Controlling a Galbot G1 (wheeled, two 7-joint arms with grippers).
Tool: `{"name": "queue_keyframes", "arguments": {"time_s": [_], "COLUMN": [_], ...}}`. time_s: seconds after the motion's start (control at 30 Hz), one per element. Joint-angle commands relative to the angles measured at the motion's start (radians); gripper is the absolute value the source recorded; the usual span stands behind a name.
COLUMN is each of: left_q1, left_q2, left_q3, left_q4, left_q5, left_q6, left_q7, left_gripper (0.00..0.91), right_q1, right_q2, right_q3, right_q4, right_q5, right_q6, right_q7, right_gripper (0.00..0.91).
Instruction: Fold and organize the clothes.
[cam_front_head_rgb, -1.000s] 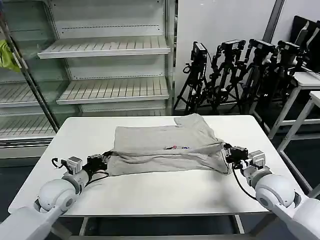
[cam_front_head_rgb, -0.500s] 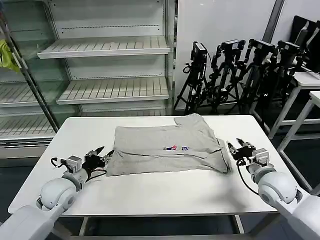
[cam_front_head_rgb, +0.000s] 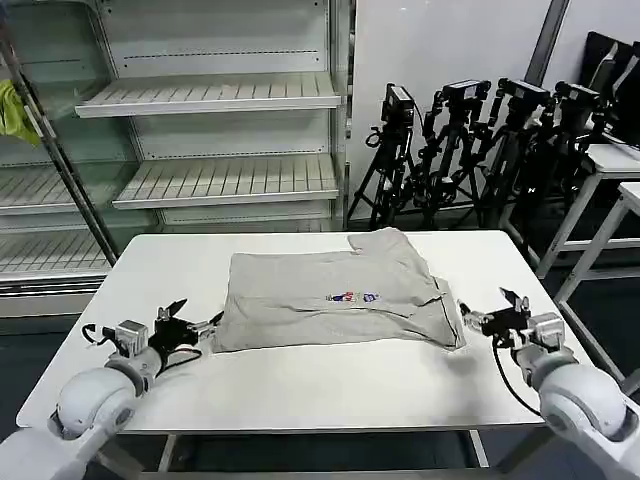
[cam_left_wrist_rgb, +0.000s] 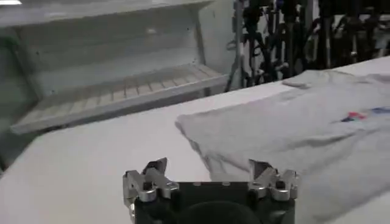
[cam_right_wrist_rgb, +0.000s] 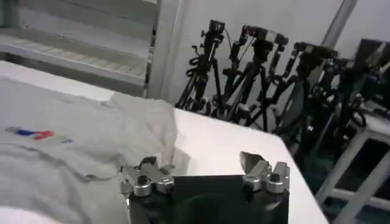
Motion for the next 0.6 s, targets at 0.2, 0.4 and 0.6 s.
{"name": "queue_keyframes", "arguments": {"time_s": [0.2, 0.4, 0.6], "left_q1": [0.067, 0.046, 0.030], "left_q2": [-0.070, -0.094, -0.111], "left_q3": [-0.018, 0.007, 0.016], "left_q4": [-0.028, 0.004, 0.032], "left_q5": [-0.042, -0.028, -0.009], "left_q6": [0.039, 0.036, 0.033], "left_q7": [0.015, 0.020, 0.025], "left_gripper": [0.907, 0.907, 0.907], "right_q1": [-0.108, -0.025, 0.068], "right_q2": [0.114, 0.195, 0.256], "right_q3": [0.021, -0.092, -0.165], "right_q4": [0.011, -0.071, -0.149], "right_q5": [-0.042, -0.119, -0.160], "right_q6": [-0.019, 0.010, 0.037], "right_q7": [-0.027, -0.056, -0.082], "right_gripper": [0.907, 0.907, 0.897]}}
